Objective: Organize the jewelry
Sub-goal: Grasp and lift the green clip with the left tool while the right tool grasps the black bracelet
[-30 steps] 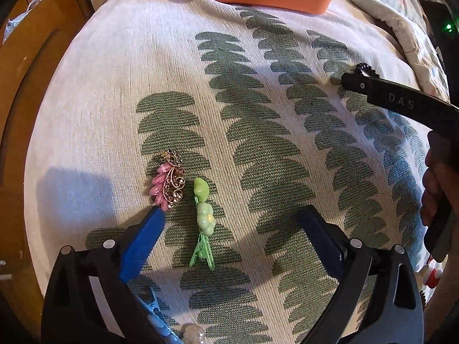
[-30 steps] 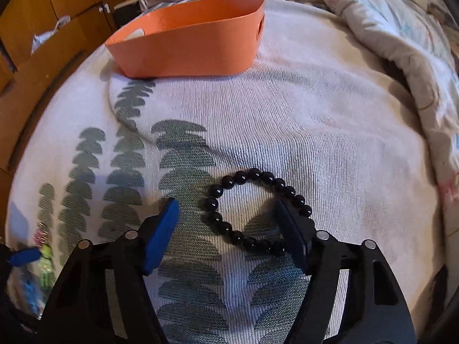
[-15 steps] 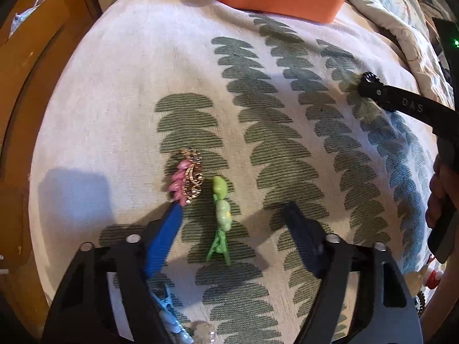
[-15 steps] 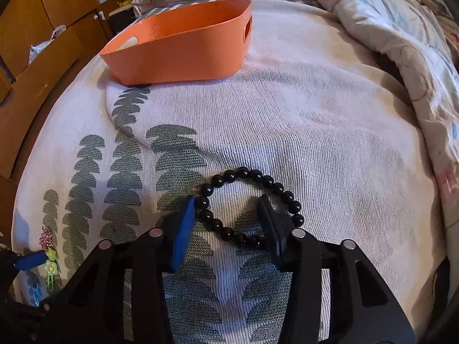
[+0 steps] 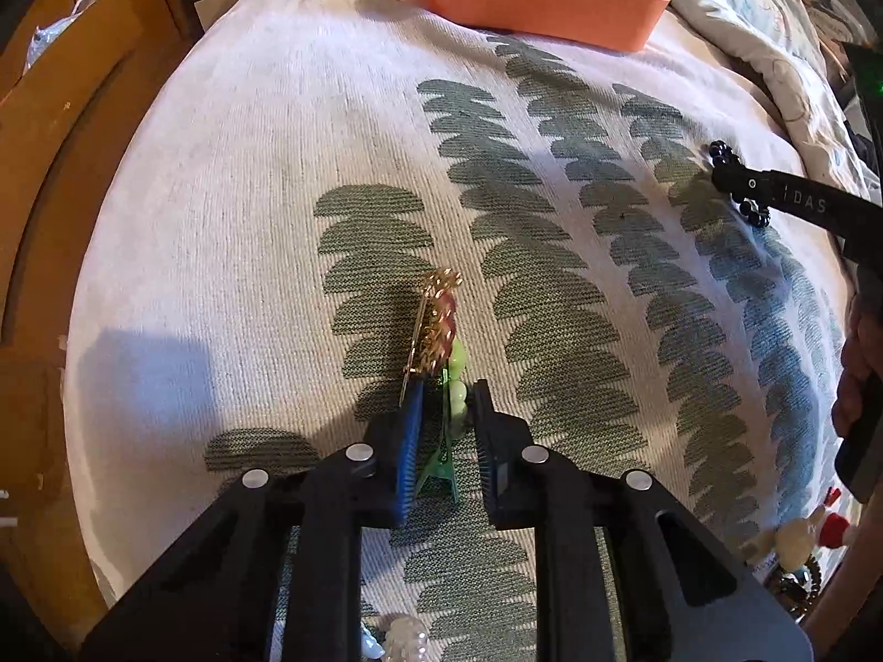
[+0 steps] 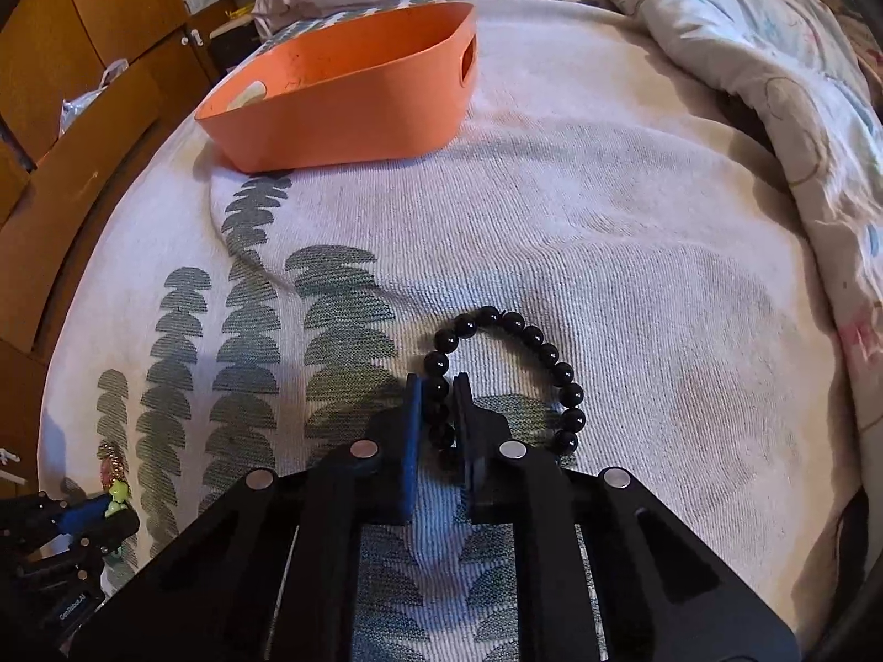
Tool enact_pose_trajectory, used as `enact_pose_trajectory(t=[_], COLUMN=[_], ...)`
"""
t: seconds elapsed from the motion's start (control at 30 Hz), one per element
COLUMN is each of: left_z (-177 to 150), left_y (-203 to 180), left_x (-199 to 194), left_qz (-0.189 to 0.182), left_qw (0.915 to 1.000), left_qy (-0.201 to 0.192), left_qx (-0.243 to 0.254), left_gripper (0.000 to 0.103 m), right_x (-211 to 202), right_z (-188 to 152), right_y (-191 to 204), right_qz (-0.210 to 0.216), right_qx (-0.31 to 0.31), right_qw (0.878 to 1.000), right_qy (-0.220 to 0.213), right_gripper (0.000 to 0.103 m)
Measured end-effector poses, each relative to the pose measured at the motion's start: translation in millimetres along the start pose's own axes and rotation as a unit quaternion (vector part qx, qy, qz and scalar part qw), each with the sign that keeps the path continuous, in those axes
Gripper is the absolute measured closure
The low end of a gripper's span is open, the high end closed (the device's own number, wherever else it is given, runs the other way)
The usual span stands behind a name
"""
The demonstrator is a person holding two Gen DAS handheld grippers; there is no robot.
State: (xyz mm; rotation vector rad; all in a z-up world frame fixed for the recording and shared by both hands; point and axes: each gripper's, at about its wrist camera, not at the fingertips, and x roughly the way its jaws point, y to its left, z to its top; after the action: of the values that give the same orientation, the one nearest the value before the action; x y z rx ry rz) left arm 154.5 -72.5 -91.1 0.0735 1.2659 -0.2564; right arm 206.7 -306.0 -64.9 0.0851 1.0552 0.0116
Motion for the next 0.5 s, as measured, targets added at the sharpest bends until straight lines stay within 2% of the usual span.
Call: enact_pose_trajectory(t=[0.17,0.5], left_z=[-1.8,-6.8], left_y=[0.8,6.7], left_x=[-0.8,-13.0], left_qz=[0.001,-0.003], left_qw=[1.0000,0.9999], left_qy=[-0.001,-0.011], left_qx=[0.004,-0.002], left_gripper=[0.094,0.095], right_x=[-5.5,-36.4], right_z=[0.1,5.0], right_y=[-0.1,-10.2], right_qz=[-0.001,0.010], right_qx=[0.006,0.026], right_qw=[1.000,0.999], right_qy=[-0.007,-0.034], right_gripper=[0.092,0.092])
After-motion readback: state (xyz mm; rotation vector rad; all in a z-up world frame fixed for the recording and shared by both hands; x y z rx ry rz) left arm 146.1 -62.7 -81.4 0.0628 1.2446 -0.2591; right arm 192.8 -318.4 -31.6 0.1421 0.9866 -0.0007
